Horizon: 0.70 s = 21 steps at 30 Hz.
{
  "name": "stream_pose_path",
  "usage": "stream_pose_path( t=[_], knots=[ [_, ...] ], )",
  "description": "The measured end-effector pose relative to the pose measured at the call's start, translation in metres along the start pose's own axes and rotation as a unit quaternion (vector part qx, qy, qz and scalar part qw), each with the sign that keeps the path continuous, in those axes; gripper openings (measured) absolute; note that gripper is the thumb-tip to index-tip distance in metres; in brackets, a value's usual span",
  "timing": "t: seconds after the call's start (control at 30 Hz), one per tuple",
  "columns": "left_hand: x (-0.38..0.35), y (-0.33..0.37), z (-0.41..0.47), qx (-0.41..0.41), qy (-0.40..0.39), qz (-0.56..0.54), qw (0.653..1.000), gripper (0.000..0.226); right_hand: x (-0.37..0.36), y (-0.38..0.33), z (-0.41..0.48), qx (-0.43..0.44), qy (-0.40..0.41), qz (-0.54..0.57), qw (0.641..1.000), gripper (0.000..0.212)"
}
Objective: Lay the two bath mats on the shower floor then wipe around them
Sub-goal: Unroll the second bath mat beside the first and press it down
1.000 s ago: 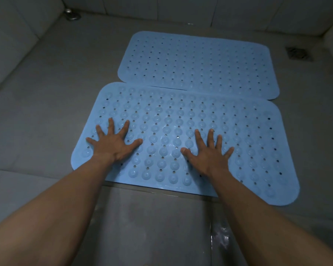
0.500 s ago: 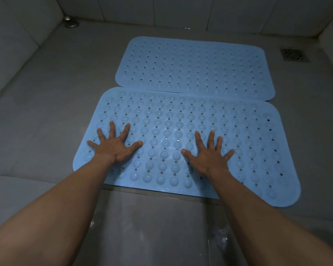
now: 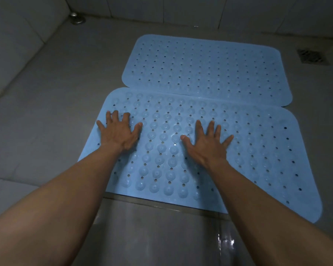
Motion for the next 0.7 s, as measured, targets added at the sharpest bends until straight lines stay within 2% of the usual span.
stream_pose_path(
  t=[0.1,0.27,0.4,0.7],
  knots=[
    [0.014,0.004,0.037,-0.028,0.003,-0.002,1.0,0.075,0.014,-0.023,0.038,0.037,0.003,-0.013,0.999,0.082],
    [0.003,0.006,0.081,-0.034,-0.062,0.028,0.997,0.082,0.026,-0.043,0.09,0.064,-0.009,-0.029,0.997,0.077],
    [-0.011,0.007,0.083,-0.026,-0.009,0.0,1.0,0.08,0.02,-0.039,0.098,0.083,0.026,-0.036,0.996,0.076],
    [-0.002,0.017,0.082,-0.017,-0.013,0.008,1.0,0.086,0.022,-0.036,0.096,0.07,0.055,-0.052,0.995,0.071]
  ],
)
Point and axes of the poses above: each hand's wrist, its own z-axis towards the middle knuckle, its own x-axis out of the back of the hand, y = z × x, the point moved 3 cm from there along z, towards the middle knuckle, and after that the axes turned 11 degrees about -y, right-handed, at the moved point
